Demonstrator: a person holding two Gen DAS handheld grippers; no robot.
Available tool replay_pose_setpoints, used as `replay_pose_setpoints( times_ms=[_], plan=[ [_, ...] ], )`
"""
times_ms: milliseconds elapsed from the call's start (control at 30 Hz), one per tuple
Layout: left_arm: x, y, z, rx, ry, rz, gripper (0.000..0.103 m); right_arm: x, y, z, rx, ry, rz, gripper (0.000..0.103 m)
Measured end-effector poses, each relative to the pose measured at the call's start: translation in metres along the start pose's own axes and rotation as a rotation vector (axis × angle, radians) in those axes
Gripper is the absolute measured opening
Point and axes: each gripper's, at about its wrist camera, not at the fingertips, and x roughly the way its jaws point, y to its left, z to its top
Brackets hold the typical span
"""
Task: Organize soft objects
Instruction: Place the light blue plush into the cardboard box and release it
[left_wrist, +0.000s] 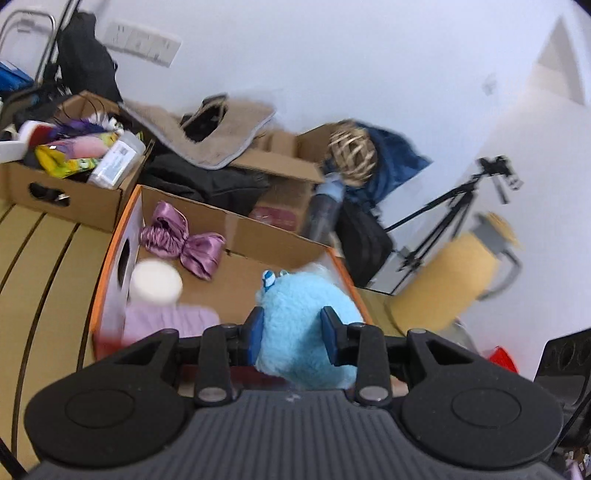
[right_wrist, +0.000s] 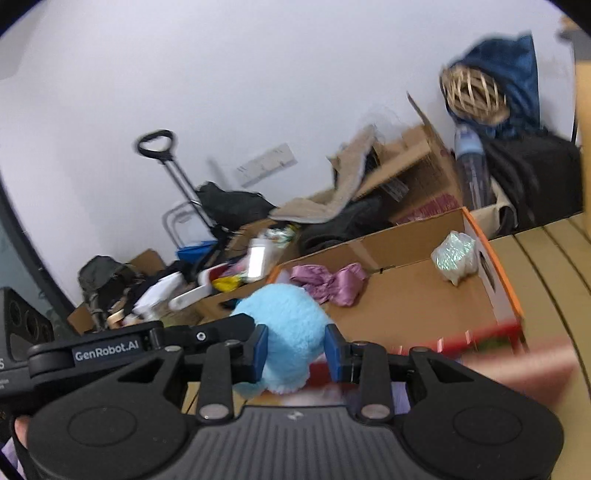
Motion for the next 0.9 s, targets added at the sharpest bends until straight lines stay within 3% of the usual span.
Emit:
replay_pose_setpoints(
  times_ms=[133,267,333,433,633,767,900],
  plan=[
    [0.071,0.029,0.036,-0.044,0.064,0.081,0.034,0.084,-0.024,0.035,0.026,0.102,-0.053,0.032],
    [0.123,0.057,0.042,-0.021,0.132,0.205,0.041,0.153,-0.037,0.038,-0.018,0.194,-0.164,0.025],
    [0.129,0.062,0.038,0.014,0.146,0.224,0.045,0.168,-0.042,0.031,-0.037,0.209,-0.184,0.027],
    [0.116,0.063,0.036,0.042,0.108,0.184,0.047,0.175,-0.045,0.024,-0.045,0.241,-0.142,0.027],
    [0.065,0.040,0.038,0.128,0.057,0.195,0.049,0.136,-0.031,0.033,-0.066,0.195,-0.113,0.028],
    [0.005,0.013,0.036,0.207,0.017,0.212,0.055,0.066,-0.008,0.044,-0.149,0.134,-0.138,0.036],
    [-0.060,-0.009,0.025,0.269,-0.030,0.249,0.055,-0.024,0.013,0.049,-0.261,0.055,-0.177,0.046]
  ],
)
